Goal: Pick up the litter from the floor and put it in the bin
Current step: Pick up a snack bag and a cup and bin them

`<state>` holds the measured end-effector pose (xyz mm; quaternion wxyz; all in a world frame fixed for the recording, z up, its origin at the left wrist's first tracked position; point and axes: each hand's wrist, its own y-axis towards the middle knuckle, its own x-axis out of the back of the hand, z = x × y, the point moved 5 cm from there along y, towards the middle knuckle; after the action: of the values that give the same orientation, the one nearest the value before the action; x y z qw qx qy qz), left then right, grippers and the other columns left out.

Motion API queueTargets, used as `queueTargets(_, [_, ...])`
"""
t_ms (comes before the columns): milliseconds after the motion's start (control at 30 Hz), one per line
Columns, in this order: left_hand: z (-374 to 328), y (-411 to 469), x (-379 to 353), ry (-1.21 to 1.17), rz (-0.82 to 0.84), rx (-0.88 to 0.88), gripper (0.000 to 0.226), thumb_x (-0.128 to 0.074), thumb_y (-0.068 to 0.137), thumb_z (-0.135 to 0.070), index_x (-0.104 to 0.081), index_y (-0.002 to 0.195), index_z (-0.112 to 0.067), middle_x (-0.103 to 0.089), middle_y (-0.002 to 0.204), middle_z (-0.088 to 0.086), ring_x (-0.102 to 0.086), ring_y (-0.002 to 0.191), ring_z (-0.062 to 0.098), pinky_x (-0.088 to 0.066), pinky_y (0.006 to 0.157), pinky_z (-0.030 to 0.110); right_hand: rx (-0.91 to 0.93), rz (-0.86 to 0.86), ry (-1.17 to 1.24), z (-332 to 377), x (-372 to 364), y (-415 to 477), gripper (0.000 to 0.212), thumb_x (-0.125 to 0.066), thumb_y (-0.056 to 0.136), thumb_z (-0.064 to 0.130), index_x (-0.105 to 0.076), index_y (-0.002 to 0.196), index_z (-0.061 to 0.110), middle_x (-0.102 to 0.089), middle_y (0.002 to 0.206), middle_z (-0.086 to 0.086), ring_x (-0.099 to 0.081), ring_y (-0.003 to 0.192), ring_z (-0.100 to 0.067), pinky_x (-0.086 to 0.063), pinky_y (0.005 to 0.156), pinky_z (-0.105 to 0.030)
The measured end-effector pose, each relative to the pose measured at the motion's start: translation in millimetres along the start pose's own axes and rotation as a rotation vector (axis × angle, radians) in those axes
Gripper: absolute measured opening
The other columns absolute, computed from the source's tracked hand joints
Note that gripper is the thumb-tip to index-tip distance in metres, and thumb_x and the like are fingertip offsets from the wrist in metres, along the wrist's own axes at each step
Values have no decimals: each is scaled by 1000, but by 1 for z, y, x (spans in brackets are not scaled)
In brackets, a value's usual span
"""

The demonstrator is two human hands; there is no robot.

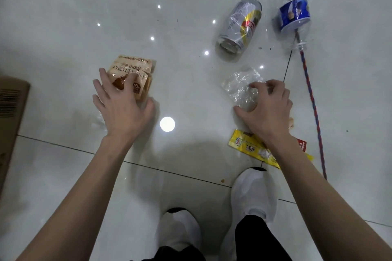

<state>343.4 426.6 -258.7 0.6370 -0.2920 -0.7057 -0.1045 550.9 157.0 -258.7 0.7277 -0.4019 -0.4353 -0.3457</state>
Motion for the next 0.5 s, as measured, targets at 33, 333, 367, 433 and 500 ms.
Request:
queueTargets(33, [0, 1, 0, -7, 11, 5, 72, -65, 76, -45, -38, 141, -32, -8, 160, 24, -14, 144, 49, -21, 111, 61, 2, -9, -14, 1, 1, 1, 69, -75, 67, 51, -55, 128, 27, -41, 131, -10, -42, 120, -35, -34, 104, -47])
queueTargets(333, [-7, 1, 10, -50, 2, 38, 64, -64, 81, -39, -43, 142, -33, -23, 153, 19, -36, 126, 46, -36, 99, 59, 30, -37, 66, 9, 8, 6, 60, -75, 70, 43, -59, 122, 19, -38, 123, -11, -52, 103, -33, -50, 91, -49])
queueTargets(367, [-9, 1, 11, -61, 2, 33, 62, -64, 82, -40, -45, 141, -32, -25, 152, 19, -36, 126, 46, -37, 98, 58, 32, -40, 70, 9, 9, 6, 60, -75, 70, 43, -59, 123, 19, -38, 124, -11, -53, 101, -33, -51, 89, -49])
queueTargets(433, [-13, 1, 16, -102, -11, 40, 58, -64, 82, -41, -49, 137, -31, -29, 149, 18, -38, 125, 44, -39, 97, 57, 44, -54, 75, 12, 14, 7, 61, -76, 71, 42, -58, 125, 18, -38, 126, -11, -55, 99, -31, -53, 86, -49])
queueTargets(500, [-18, 2, 23, -155, -28, 56, 55, -65, 82, -43, -52, 134, -30, -32, 147, 16, -38, 125, 43, -41, 97, 55, 58, -75, 84, 15, 21, 8, 62, -75, 72, 43, -58, 126, 19, -37, 129, -11, -56, 97, -30, -55, 83, -49])
